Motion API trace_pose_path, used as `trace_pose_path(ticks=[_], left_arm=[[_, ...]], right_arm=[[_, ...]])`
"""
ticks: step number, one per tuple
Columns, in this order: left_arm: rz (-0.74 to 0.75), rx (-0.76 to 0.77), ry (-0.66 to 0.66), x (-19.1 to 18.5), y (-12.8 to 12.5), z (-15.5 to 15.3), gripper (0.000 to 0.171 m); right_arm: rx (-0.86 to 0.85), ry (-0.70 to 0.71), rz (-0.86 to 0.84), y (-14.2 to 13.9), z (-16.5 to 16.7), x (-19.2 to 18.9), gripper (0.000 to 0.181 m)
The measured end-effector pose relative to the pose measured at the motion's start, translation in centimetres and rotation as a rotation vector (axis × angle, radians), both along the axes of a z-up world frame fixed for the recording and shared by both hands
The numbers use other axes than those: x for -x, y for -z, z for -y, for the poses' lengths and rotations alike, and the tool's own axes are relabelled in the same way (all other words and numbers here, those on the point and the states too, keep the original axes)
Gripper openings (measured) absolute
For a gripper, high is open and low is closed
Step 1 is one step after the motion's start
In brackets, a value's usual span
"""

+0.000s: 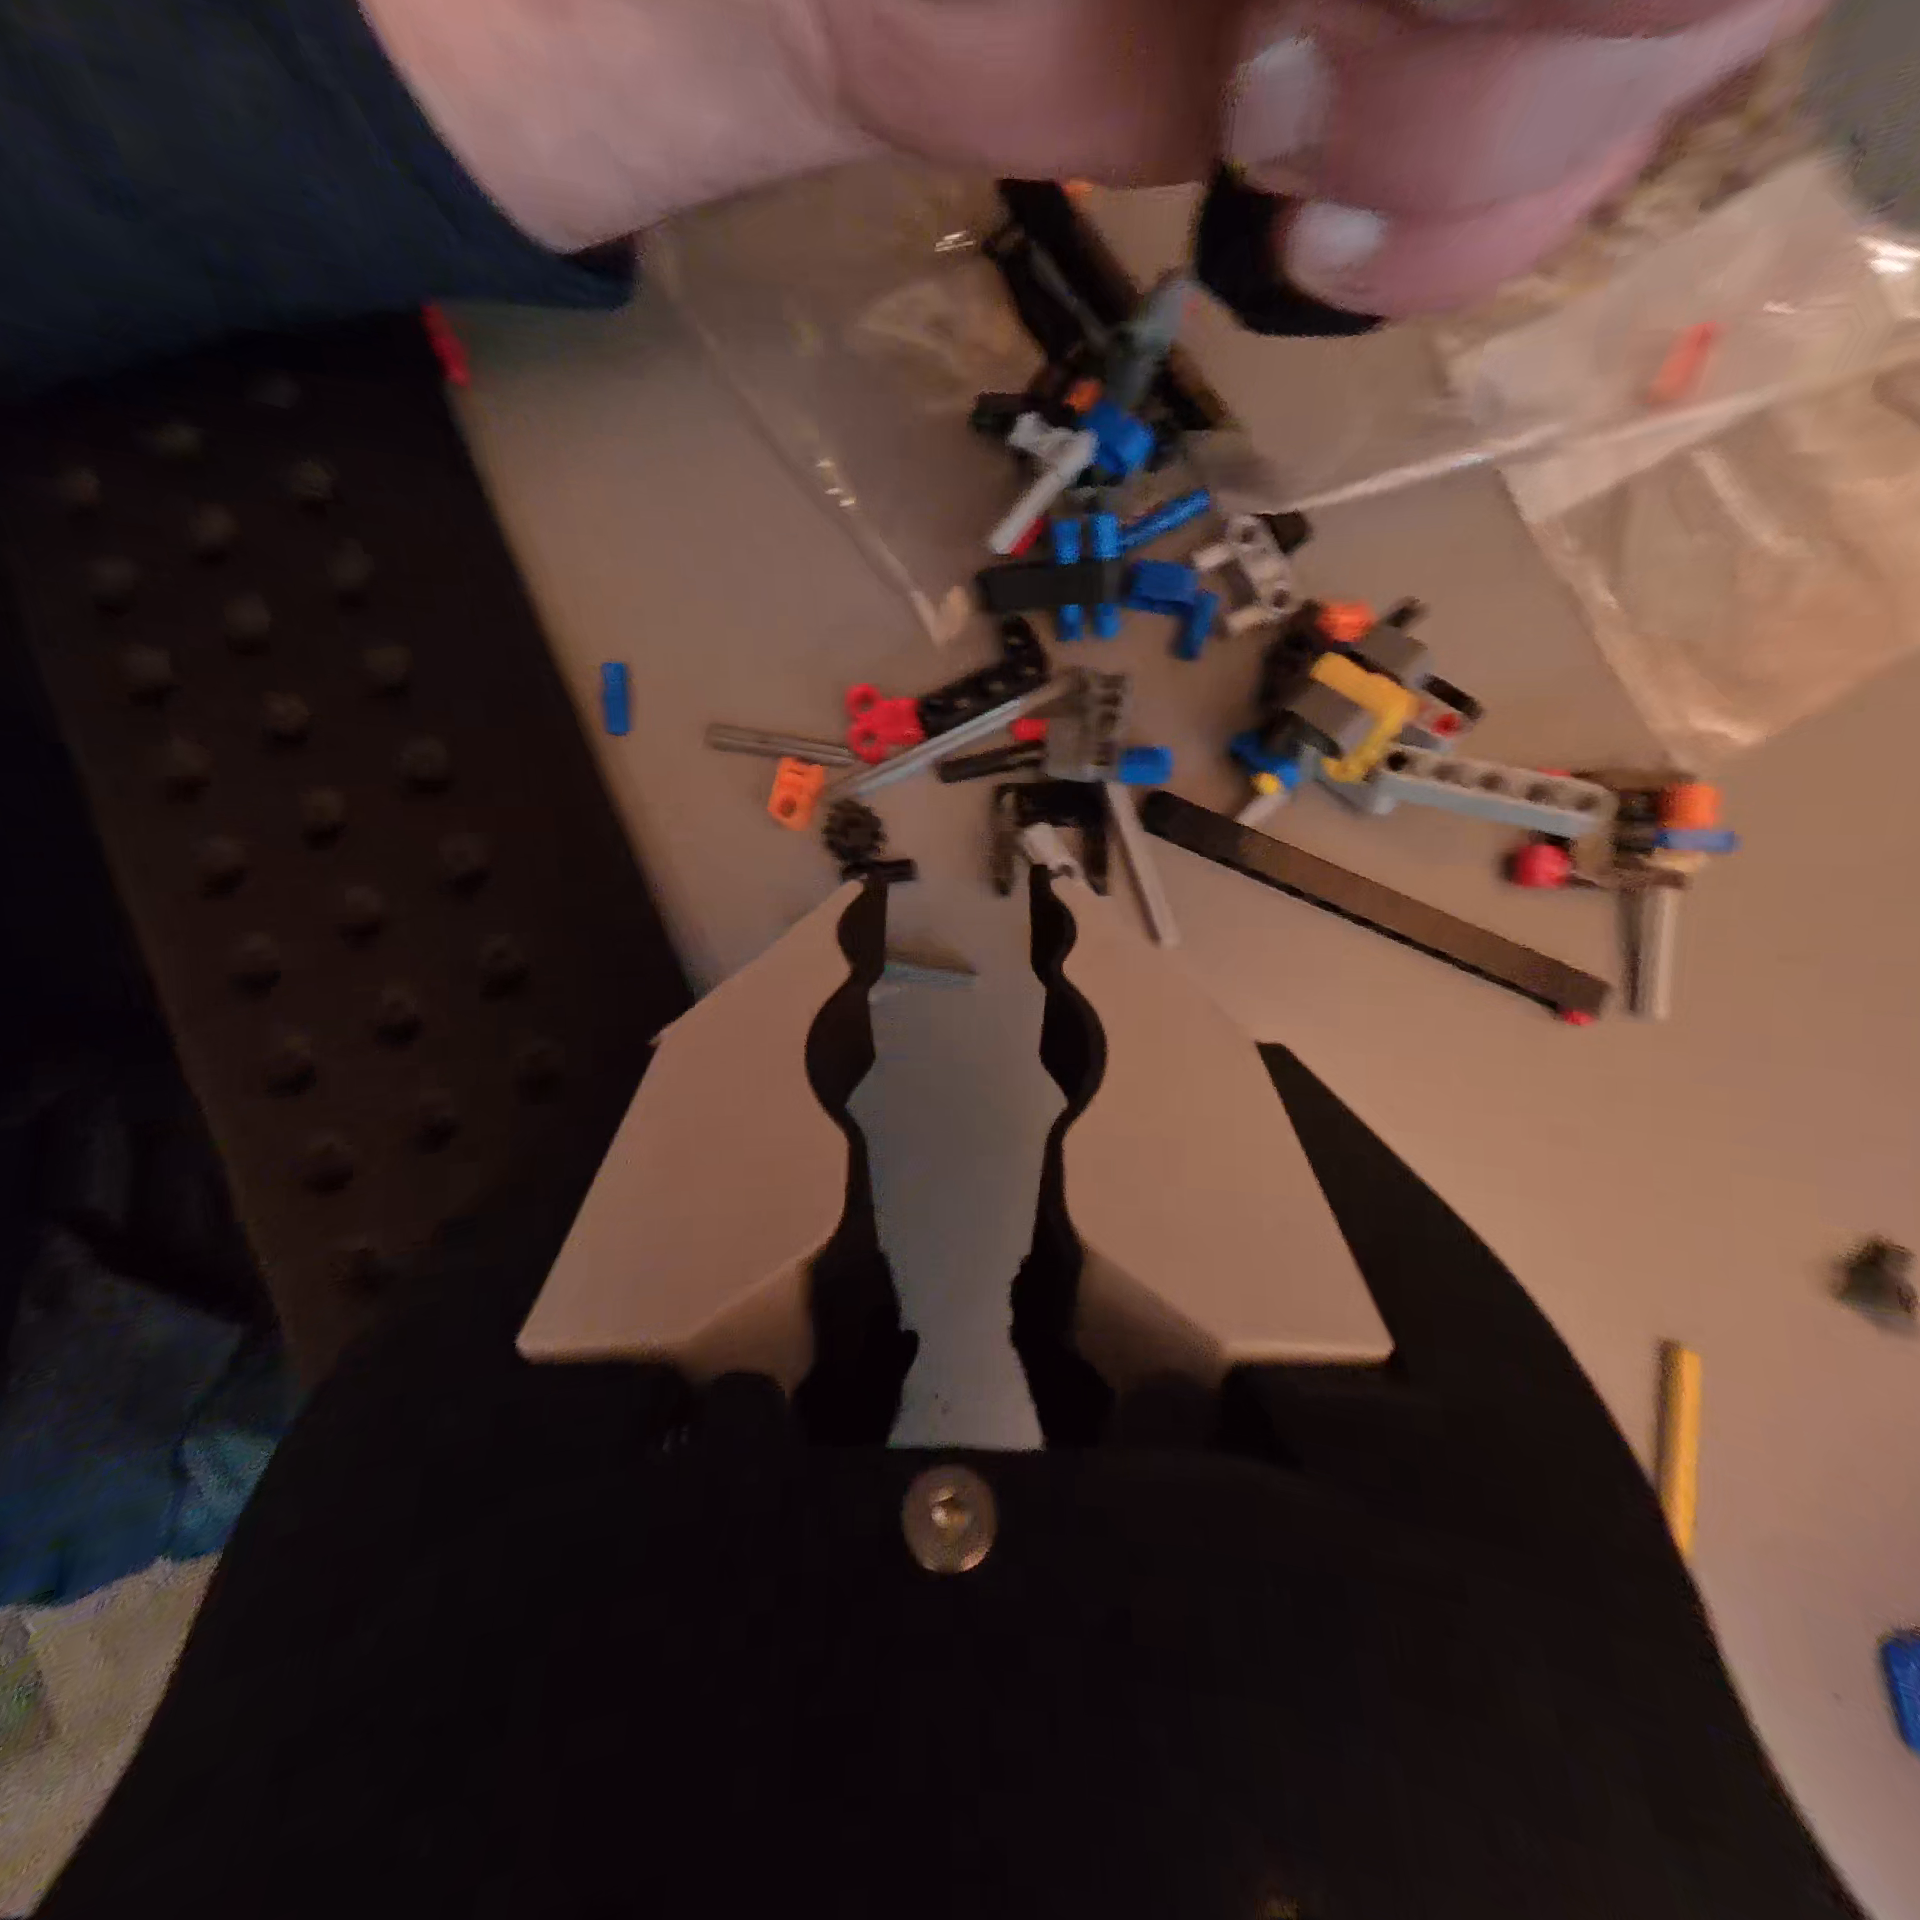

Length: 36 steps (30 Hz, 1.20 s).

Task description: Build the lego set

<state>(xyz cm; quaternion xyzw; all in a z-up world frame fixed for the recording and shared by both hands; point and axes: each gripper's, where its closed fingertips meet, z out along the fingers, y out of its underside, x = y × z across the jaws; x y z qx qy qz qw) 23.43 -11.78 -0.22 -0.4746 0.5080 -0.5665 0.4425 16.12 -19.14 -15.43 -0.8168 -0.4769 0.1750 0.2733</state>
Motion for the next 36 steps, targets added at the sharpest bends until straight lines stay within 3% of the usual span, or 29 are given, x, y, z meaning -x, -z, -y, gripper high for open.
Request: trace_pose_path(ticks=[9,11,19,24,36], left_arm=[[0.002,0.0,-0.001,0.1,-0.1,0.0,0.006],[0.001,-0.001,0.0,0.1,-0.1,0.0,0.006],[-0.003,-0.004,0.0,0.0,0.0,0.1,0.006],[-0.007,-0.005,0.003,-0.1,0.1,0.2,0.006],[-0.02,-0.009,0.007,-0.3,0.4,0.3,0.006]], right_arm=[[0.028,-0.081,0.078,2.4,1.1,2.1,0.022],[0.024,-0.08,0.077,2.3,1.1,2.1,0.011],[-0.008,-0.065,0.069,1.3,0.7,1.6,0.01],[-0.089,0.006,0.016,-2.6,-0.7,-0.3,0.011],[-0.424,0.225,-0.148,-17.0,-6.3,-5.4,0.011]])
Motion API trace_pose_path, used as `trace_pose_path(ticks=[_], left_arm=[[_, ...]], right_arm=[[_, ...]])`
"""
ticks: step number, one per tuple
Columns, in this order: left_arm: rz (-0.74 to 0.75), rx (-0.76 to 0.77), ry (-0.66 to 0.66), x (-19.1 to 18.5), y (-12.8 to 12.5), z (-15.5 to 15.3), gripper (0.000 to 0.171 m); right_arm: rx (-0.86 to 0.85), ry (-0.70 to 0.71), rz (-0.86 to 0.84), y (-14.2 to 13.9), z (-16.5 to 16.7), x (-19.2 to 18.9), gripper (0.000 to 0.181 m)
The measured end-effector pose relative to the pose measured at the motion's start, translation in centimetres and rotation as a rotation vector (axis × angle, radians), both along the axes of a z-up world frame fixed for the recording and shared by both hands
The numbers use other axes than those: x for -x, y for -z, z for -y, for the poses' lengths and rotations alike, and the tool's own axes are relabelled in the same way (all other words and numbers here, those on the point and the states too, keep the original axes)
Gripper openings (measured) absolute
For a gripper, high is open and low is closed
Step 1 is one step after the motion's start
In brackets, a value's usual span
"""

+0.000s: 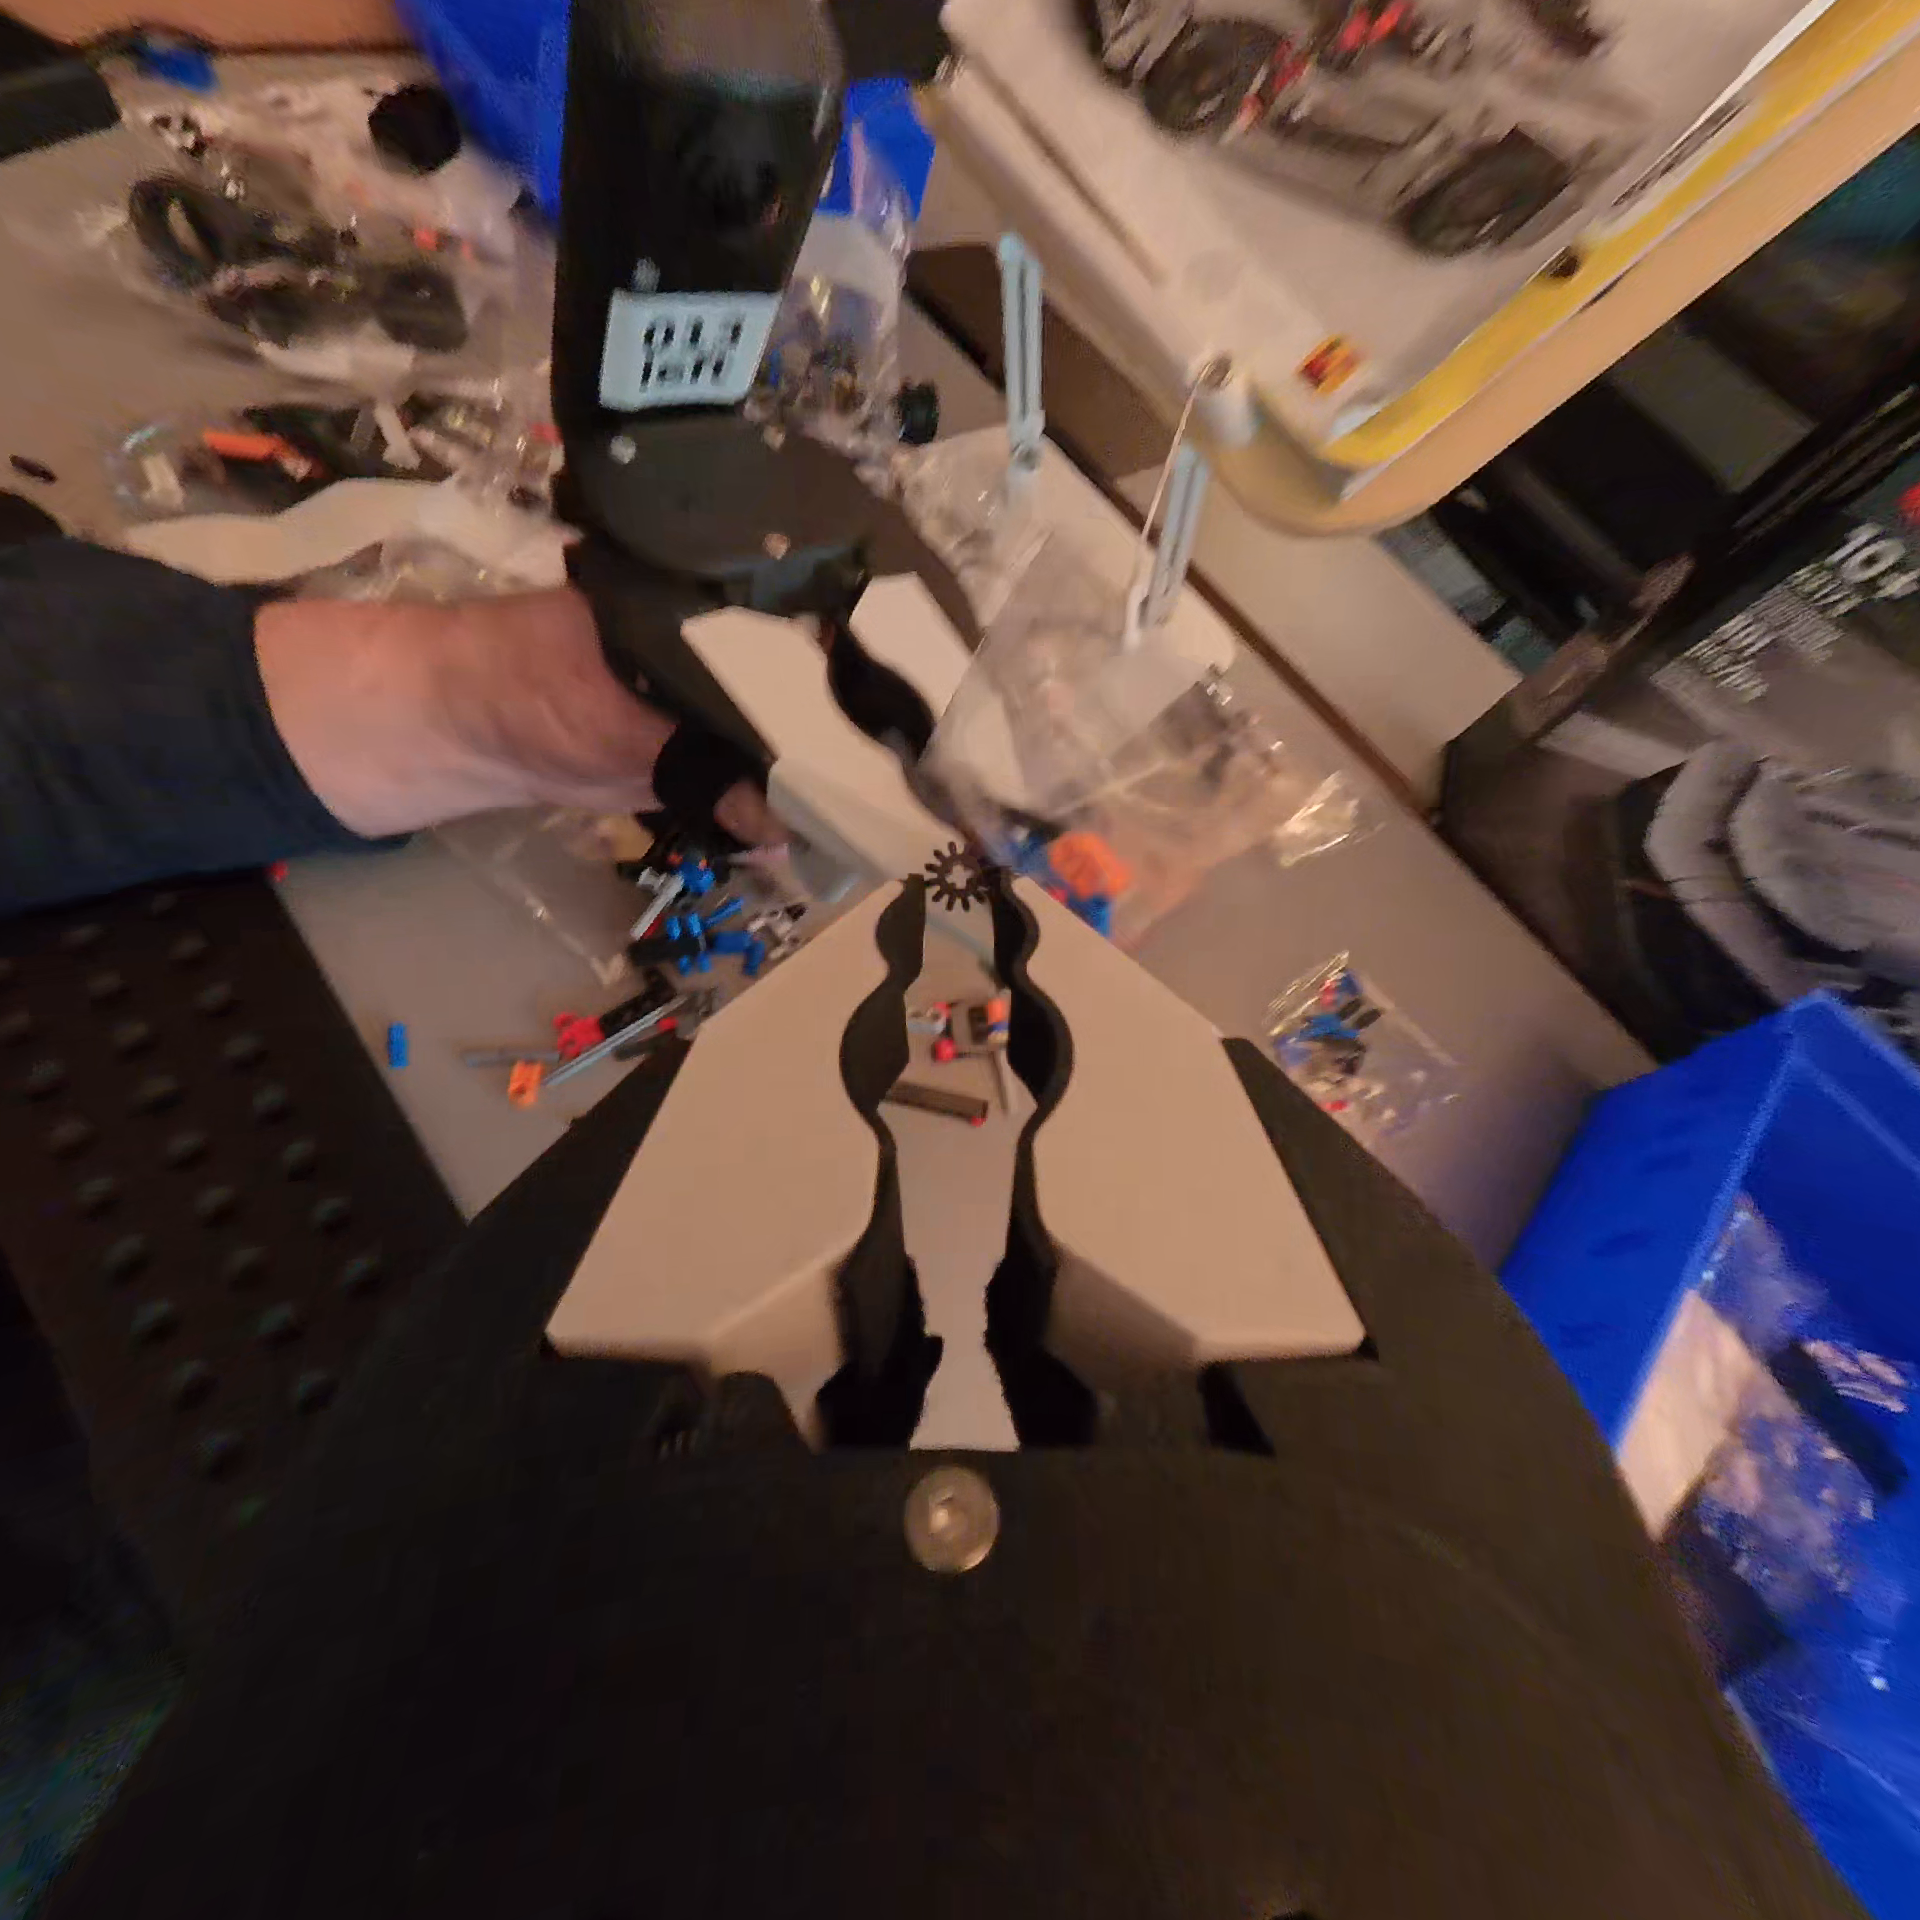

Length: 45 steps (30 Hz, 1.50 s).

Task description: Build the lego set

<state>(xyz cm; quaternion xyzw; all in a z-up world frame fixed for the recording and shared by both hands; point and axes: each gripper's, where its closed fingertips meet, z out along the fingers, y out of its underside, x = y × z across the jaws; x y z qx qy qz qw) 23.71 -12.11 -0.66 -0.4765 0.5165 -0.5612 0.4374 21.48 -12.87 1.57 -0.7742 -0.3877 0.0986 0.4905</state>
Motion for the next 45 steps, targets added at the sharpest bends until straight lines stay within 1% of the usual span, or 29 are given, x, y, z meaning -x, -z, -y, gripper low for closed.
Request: trace_pose_path(ticks=[3,6,18,25,30,34,40,45], left_arm=[[-0.004,-0.001,0.0,-0.1,0.1,0.0,0.006],[-0.007,-0.003,-0.001,-0.1,0.2,0.0,0.006],[-0.015,-0.011,0.002,-0.2,0.3,0.1,0.006],[-0.021,-0.016,0.0,-0.3,0.4,0.1,0.006],[-0.024,-0.015,-0.001,-0.3,0.5,0.1,0.006],[-0.023,-0.015,-0.003,-0.3,0.5,0.0,0.006],[-0.021,-0.015,-0.018,0.0,0.4,-0.4,0.006],[-0.014,-0.014,-0.083,1.5,-0.1,-2.6,0.006]], right_arm=[[-0.067,0.022,-0.025,-2.5,-0.9,-0.2,0.01],[-0.092,0.032,-0.033,-3.8,-1.5,-0.4,0.01],[-0.095,0.083,-0.062,-4.5,-3.2,-1.4,0.01],[-0.052,0.08,-0.052,-3.7,-3.6,-1.4,0.015],[-0.064,0.075,-0.052,-4.0,-3.4,-1.4,0.016],[-0.075,0.093,-0.071,-4.2,-3.2,-2.2,0.015],[-0.055,0.118,-0.095,-2.6,-3.1,-3.4,0.015],[-0.03,0.145,-0.12,-0.9,-4.2,-4.5,0.015]])
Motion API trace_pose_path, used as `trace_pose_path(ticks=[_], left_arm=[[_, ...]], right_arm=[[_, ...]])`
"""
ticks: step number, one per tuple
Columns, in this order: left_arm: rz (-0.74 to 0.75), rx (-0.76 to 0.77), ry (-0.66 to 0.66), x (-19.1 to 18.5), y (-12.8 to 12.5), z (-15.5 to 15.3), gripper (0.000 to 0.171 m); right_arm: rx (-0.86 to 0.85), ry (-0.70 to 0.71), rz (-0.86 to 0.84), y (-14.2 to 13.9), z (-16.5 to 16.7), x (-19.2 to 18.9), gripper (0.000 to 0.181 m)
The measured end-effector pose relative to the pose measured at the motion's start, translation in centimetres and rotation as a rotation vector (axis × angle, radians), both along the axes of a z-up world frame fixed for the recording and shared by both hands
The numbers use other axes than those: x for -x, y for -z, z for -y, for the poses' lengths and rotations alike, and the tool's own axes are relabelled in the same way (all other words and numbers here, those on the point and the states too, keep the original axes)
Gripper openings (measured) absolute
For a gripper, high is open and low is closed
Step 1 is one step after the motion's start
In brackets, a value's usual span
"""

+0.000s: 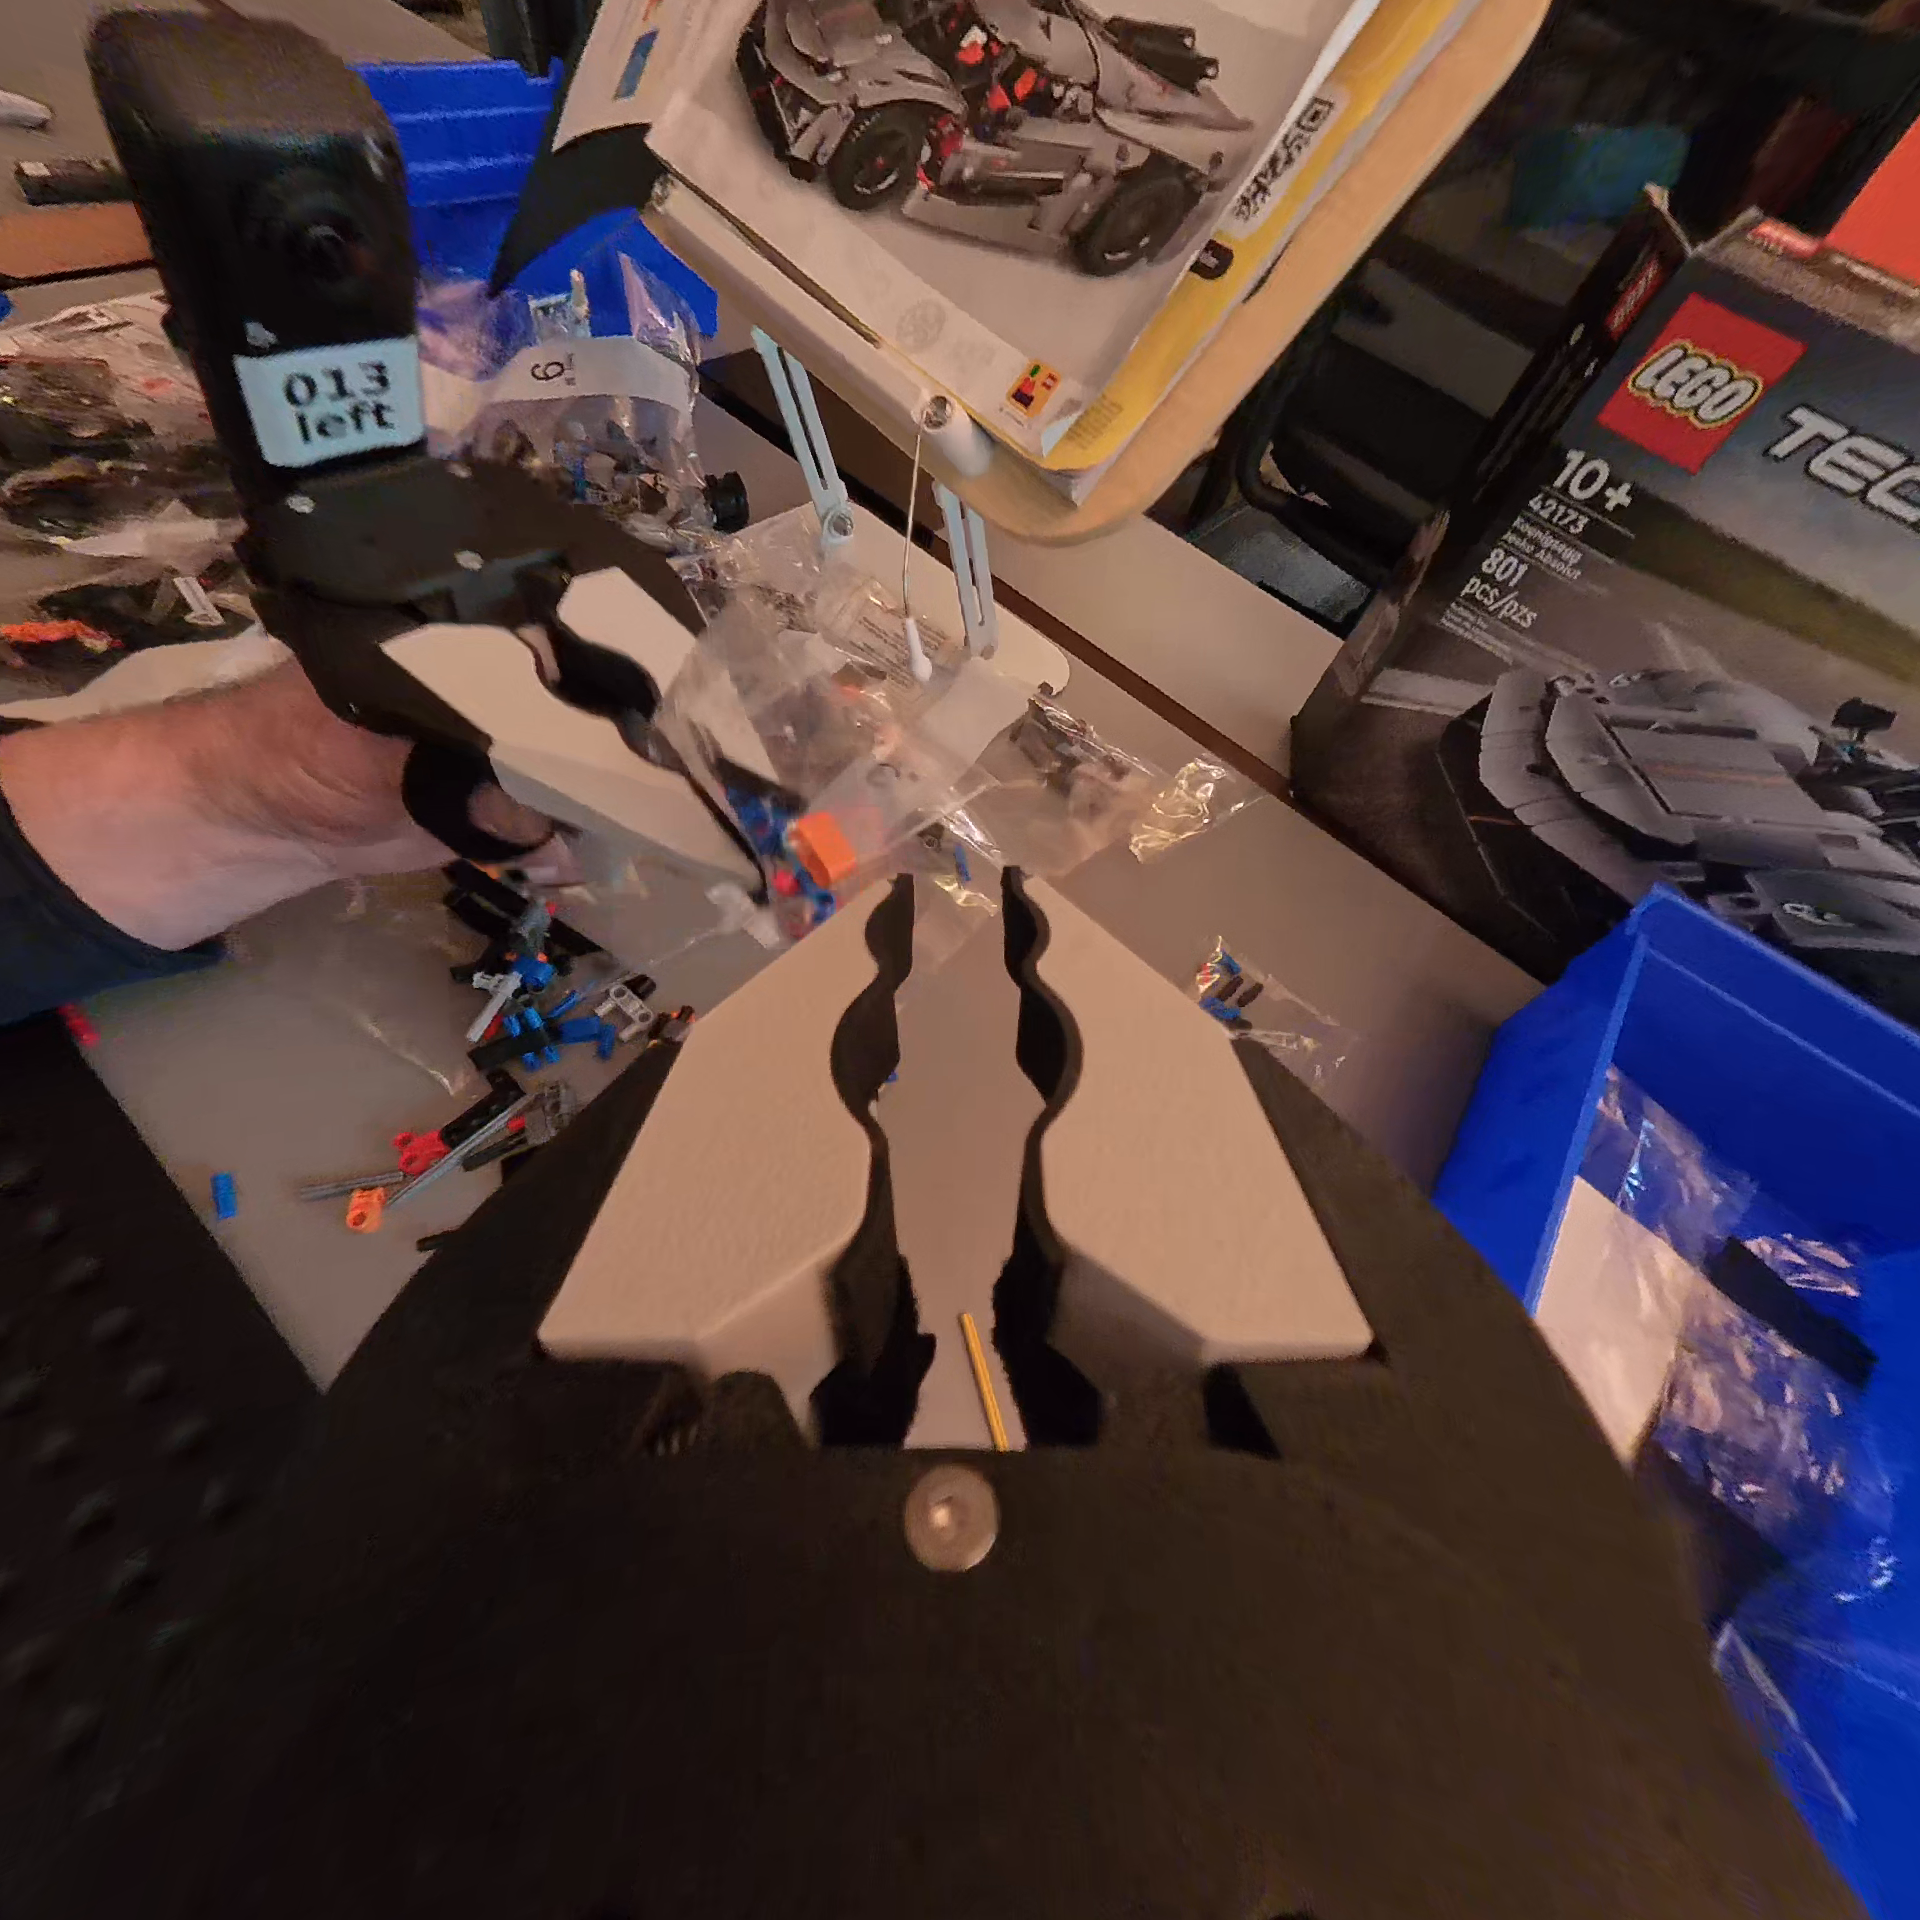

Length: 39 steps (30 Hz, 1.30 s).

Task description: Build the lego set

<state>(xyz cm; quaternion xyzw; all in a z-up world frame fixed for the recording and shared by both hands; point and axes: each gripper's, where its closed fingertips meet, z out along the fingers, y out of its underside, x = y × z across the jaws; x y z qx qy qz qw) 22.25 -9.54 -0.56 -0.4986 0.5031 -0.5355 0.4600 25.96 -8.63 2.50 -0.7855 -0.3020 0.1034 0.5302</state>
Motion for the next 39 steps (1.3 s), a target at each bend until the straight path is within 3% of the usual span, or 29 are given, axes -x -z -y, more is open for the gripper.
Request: trace_pose_path(ticks=[5,13,23,30,33,39], left_arm=[[0.087,0.05,-0.05,2.1,-1.6,-1.9,0.006],[0.128,0.082,-0.032,2.3,-2.0,-1.8,0.006],[0.155,0.096,-0.021,2.5,-2.5,-1.7,0.006],[0.151,0.096,-0.014,2.4,-2.4,-1.6,0.005],[0.152,0.097,-0.013,2.4,-2.4,-1.5,0.006],[0.144,0.102,-0.006,2.1,-2.1,-1.5,0.006]], right_arm=[[-0.004,0.007,-0.038,0.9,-0.7,-0.4,0.014],[0.028,0.013,-0.066,2.2,-0.4,-1.9,0.014],[0.41,0.089,0.089,14.6,-1.9,-5.0,0.027],[0.567,0.146,0.235,20.1,-2.1,-6.8,0.026],[0.574,0.095,0.163,20.2,-2.0,-5.8,0.005],[0.511,0.099,0.122,18.2,-2.1,-6.2,0.001]])
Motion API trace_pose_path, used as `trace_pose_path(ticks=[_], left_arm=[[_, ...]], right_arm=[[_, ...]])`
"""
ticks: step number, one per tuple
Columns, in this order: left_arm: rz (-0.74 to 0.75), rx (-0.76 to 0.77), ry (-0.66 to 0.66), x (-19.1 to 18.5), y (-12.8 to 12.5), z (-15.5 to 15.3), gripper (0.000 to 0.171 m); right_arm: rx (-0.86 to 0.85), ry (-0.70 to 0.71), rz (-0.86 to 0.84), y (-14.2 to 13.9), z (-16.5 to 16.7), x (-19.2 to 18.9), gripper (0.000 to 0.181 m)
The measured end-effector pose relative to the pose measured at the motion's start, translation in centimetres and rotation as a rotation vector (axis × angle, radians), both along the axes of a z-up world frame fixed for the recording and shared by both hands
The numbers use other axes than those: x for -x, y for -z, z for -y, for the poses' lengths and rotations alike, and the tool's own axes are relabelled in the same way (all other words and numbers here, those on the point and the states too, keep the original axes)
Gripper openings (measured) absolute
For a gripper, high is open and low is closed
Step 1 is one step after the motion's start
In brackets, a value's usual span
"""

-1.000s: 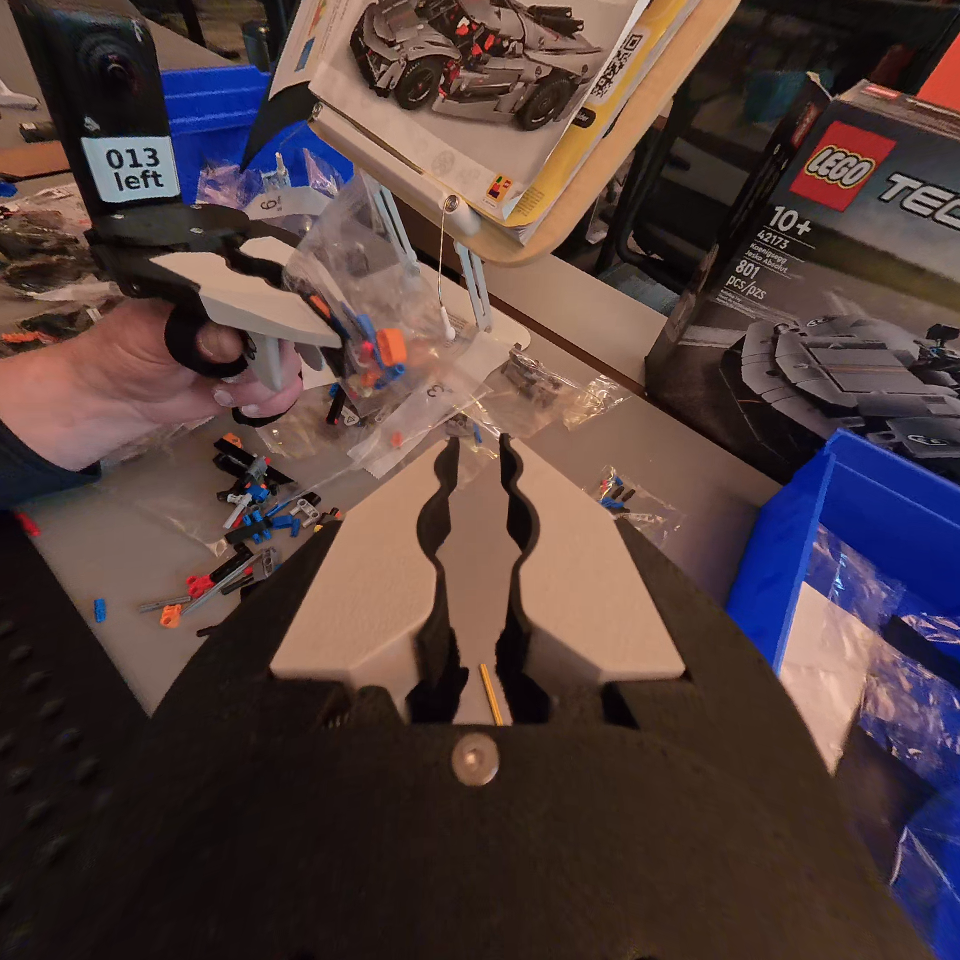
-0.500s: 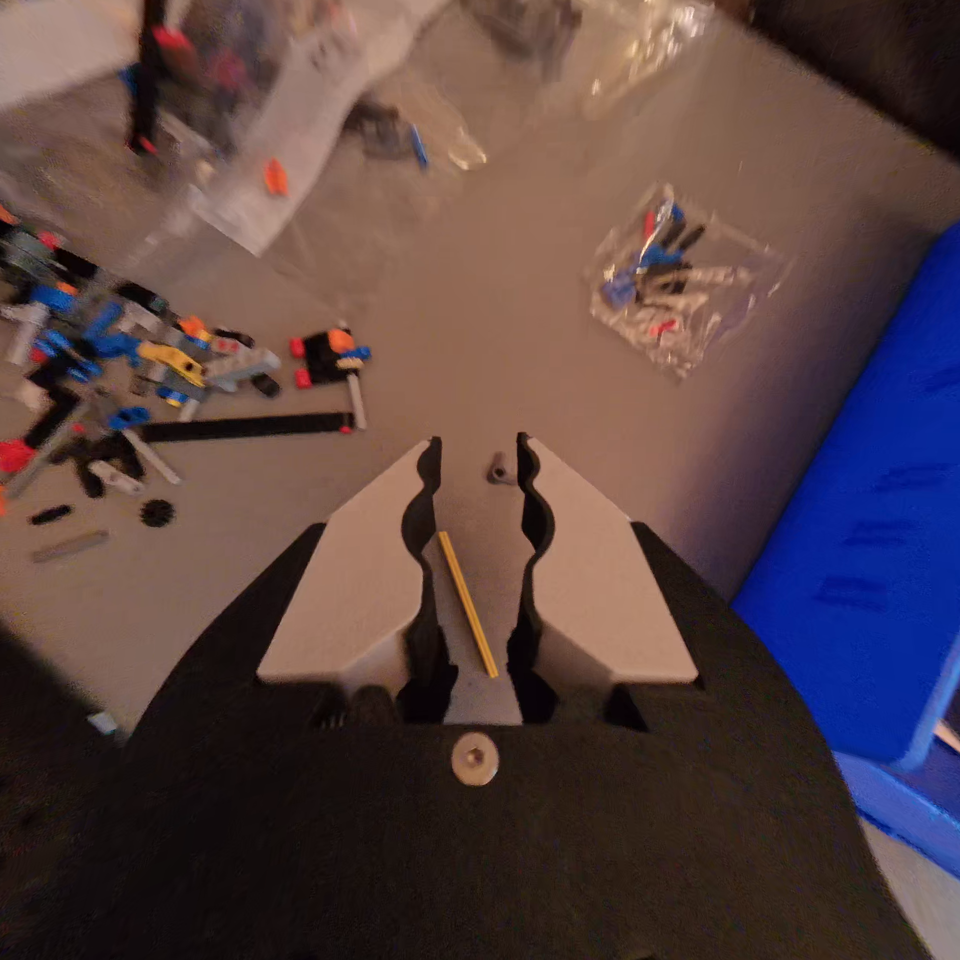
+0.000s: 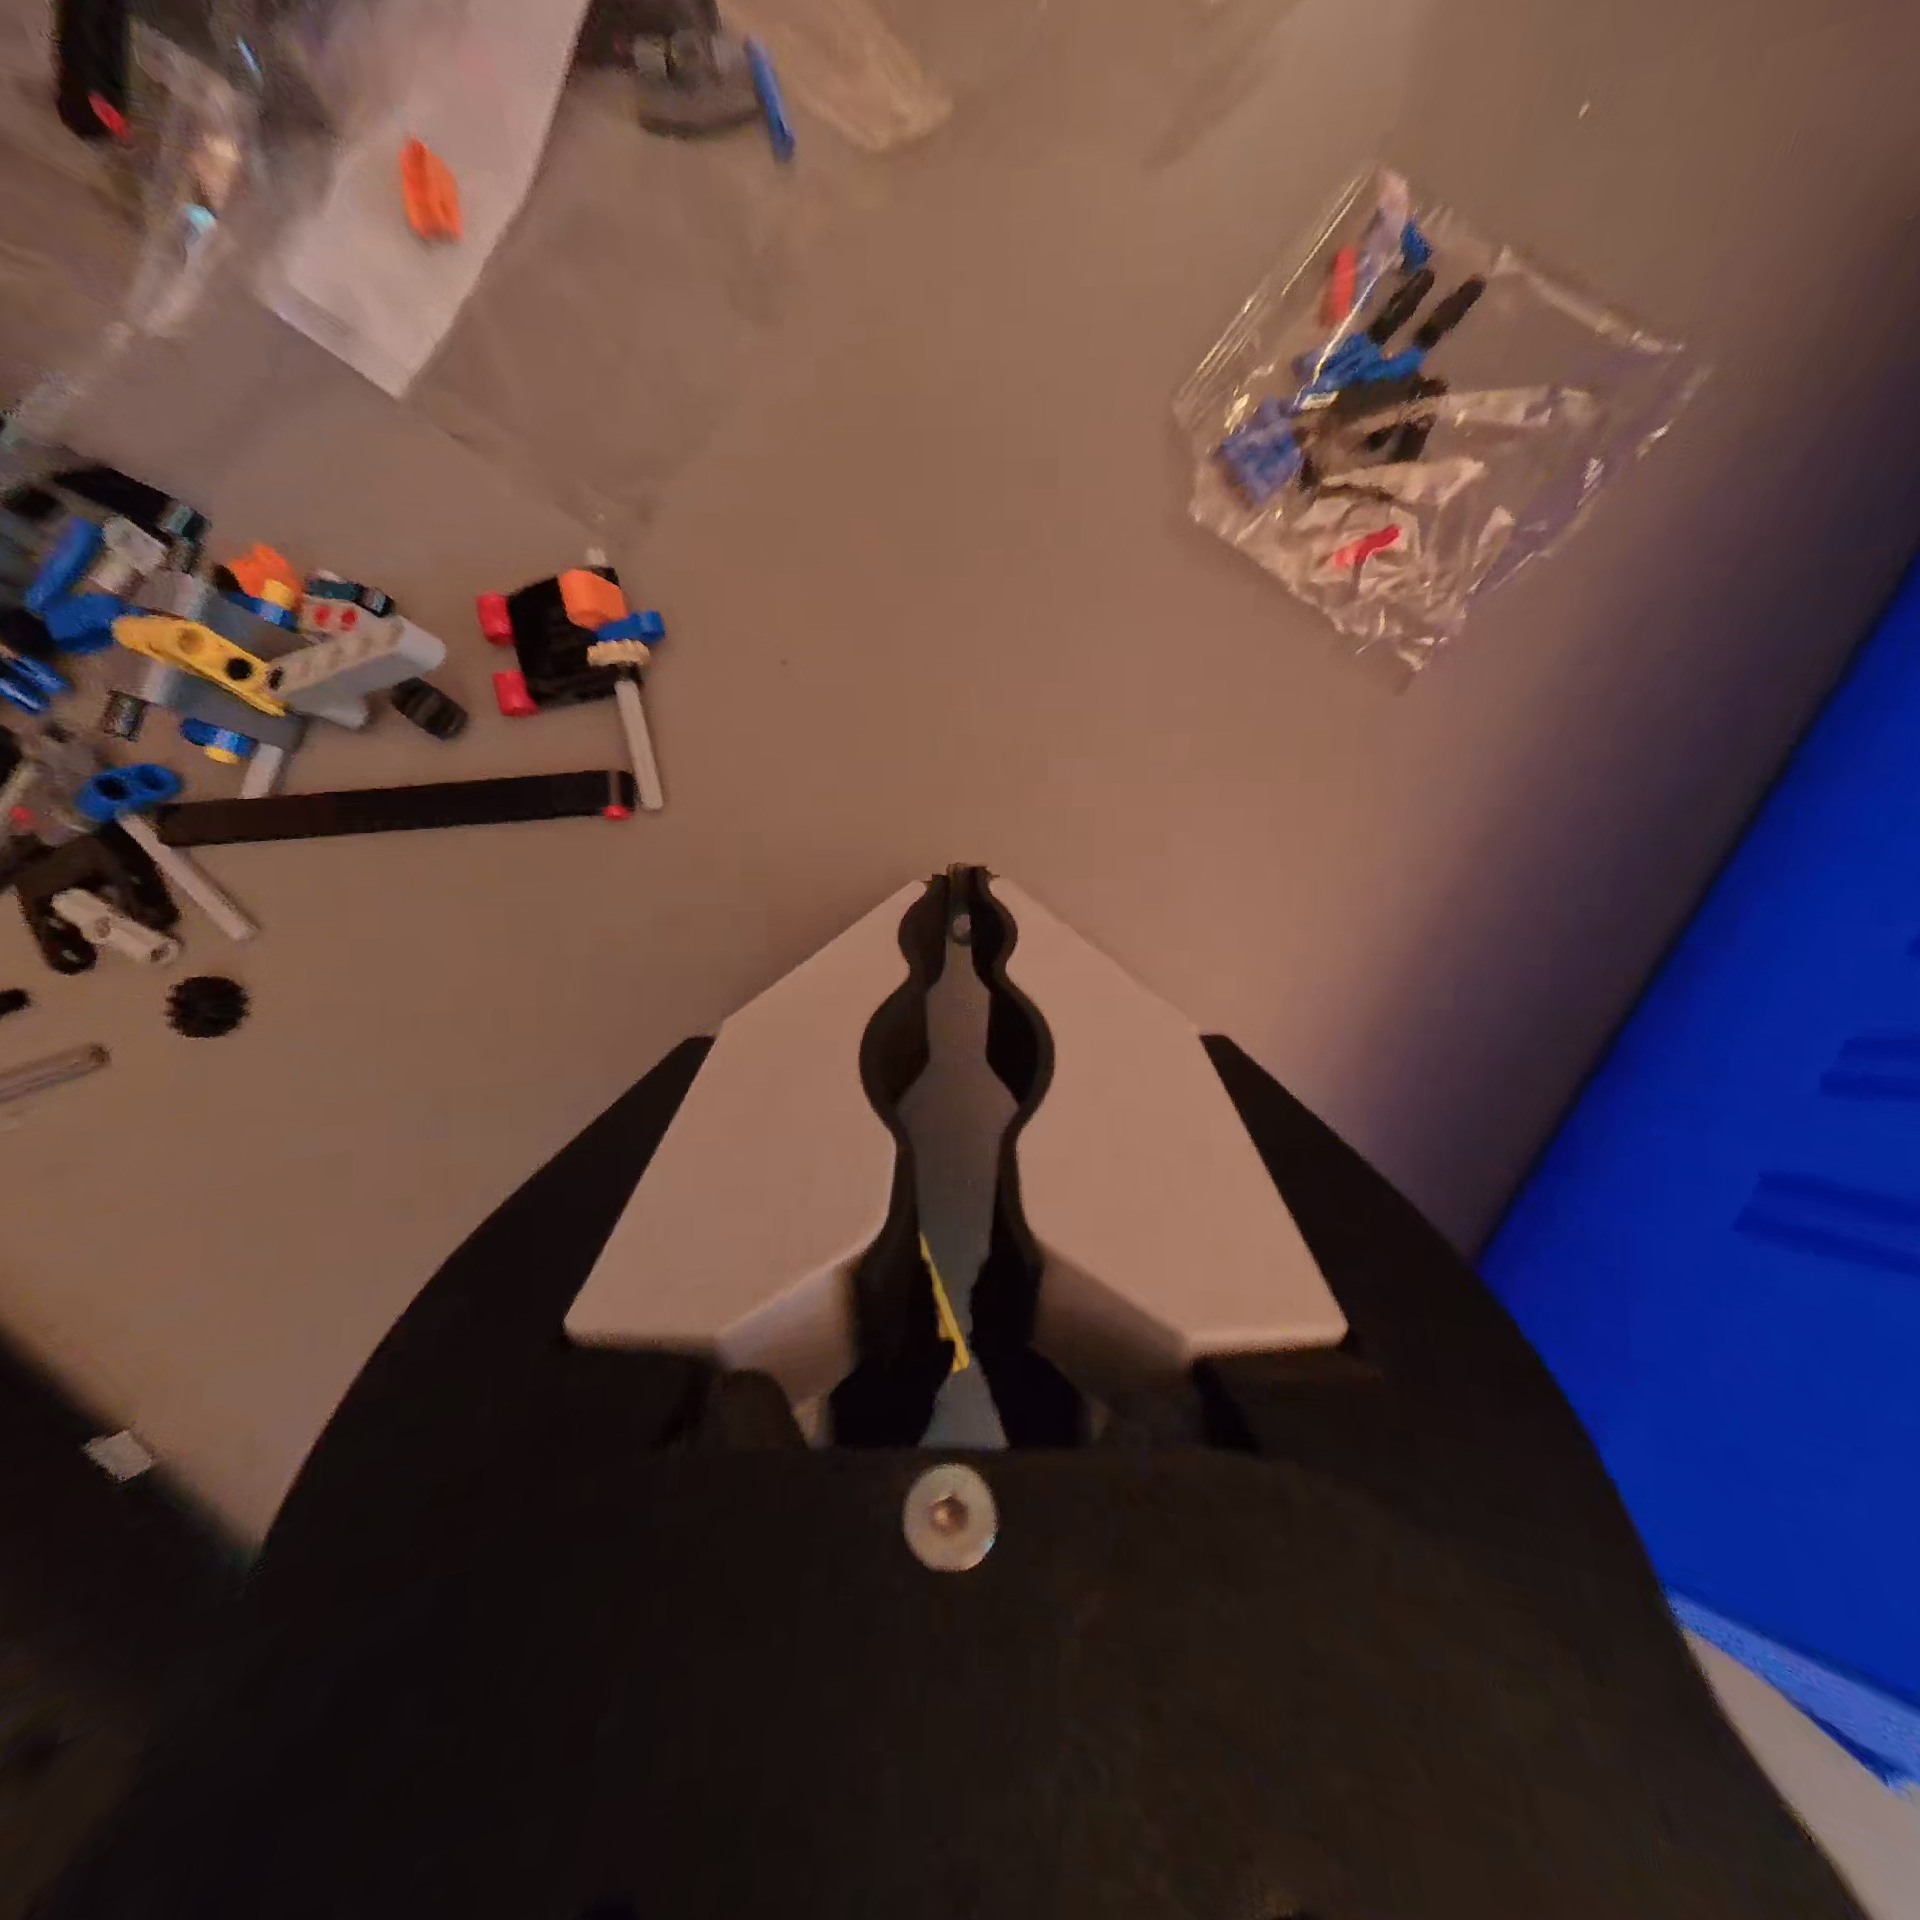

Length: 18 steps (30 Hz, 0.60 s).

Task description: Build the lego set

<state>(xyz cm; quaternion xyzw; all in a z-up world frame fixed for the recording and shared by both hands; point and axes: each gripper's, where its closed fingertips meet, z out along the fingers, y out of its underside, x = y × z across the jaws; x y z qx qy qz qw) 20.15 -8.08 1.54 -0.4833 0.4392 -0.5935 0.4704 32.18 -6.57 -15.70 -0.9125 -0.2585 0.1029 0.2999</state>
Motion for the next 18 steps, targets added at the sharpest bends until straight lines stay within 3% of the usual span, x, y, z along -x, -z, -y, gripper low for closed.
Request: trace_pose_path(ticks=[6,10,18], left_arm=[[0.0,0.005,0.007,-0.2,0.1,0.1,0.006],[-0.004,0.004,0.016,-0.4,0.2,0.2,0.006],[0.013,0.022,0.055,-0.8,0.3,0.9,0.006]], right_arm=[[-0.082,-0.015,-0.106,-4.0,0.4,0.5,0.001],[-0.169,-0.05,-0.187,-8.2,0.9,1.6,0.001],[-0.503,-0.153,-0.377,-21.5,2.3,6.0,0.001]])
